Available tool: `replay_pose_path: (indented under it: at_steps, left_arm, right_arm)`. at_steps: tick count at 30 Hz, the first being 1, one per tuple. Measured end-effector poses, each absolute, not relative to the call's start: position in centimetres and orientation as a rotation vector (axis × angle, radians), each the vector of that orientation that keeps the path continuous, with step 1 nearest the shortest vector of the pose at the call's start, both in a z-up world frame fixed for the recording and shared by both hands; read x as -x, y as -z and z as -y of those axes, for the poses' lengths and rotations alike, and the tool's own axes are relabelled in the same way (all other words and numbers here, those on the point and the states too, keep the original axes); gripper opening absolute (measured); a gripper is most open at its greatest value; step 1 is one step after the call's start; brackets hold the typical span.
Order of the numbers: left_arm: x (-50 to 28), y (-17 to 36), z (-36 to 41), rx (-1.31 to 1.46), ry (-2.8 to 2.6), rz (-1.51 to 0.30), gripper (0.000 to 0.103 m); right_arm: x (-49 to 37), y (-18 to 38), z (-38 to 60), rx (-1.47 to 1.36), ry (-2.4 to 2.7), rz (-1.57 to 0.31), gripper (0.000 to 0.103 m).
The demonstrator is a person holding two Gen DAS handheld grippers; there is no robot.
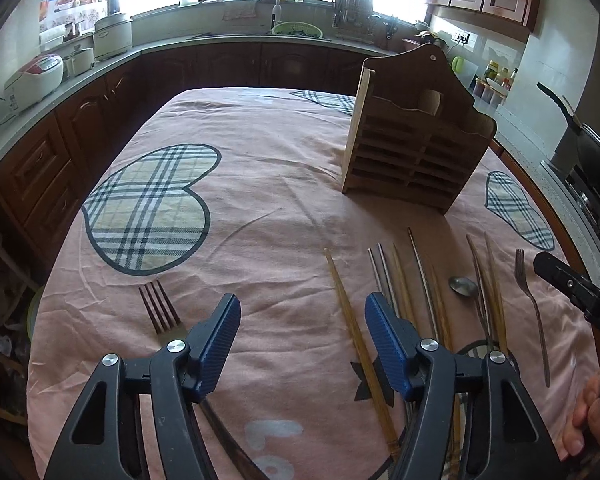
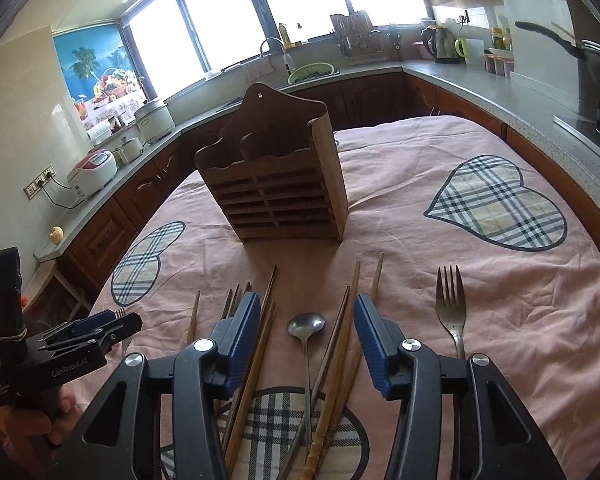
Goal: Organize utensils
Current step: 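Lower the open left gripper toward the wooden chopsticks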
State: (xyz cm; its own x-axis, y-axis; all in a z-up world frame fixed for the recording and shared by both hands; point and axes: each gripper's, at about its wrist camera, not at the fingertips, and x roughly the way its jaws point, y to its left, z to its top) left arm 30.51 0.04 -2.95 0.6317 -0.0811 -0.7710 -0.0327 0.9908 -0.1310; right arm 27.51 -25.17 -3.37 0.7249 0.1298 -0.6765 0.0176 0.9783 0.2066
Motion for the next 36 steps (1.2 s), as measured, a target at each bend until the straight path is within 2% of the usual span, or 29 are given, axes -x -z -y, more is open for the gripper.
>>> replay_pose_path:
  at_steps: [11,14,20,21,24,26,28,29,30,36]
  left_arm:
    - [-36.7,6.3,0.3,0.144,0.052,-0.997,0.056]
    - [-37.9,7.0,0.4,0.148,0.057,-1.015,0.056]
    - [-39.6,8.3,1.3,0.13,0.083,-1.056,0.049]
    - [-39.9,8.6,1.5,0.124,0.085,-1.064,0.044]
    - [-40.2,8.7,2.1,0.09,0.079,-1.055,0.042]
    - [-40.3,8.8,2.3,0.08,0.081,-1.049,0.033]
    - [-40.1,8.8,2.4,0.073,0.086,-1.044,0.014]
    - [-40.2,8.9,2.4,0.079,0.094,-1.044,0.01]
    - [-40.2,8.9,2.3,0.087,0.101,-1.044,0.01]
    - [-39.4,7.8,1.5,0.118,0.124,-1.023,0.007]
  right_arm:
    - [-34.2,7.0,24.7,-0.232,-0.109,-0.893,0.028]
    - [-35.5,7.7,24.4,-0.21,-0.101,-0.92,0.027]
    - [-36.7,8.2,26.0,-0.177,-0.015,-0.922,0.027]
    - [-36.9,8.5,26.3,-0.17,-0.006,-0.931,0.027]
    - [-37.9,9.4,26.5,-0.155,0.004,-0.966,0.027]
    - [-38.5,10.2,26.5,-0.138,0.01,-0.991,0.026]
    - [-38.6,10.4,26.4,-0.119,0.016,-0.986,0.023]
    - [-38.6,10.5,26.4,-0.106,0.022,-0.986,0.015]
    - [-38.7,10.5,26.3,-0.106,0.02,-0.985,0.004]
    - [-38.0,9.5,26.3,-0.141,-0.013,-0.961,0.004]
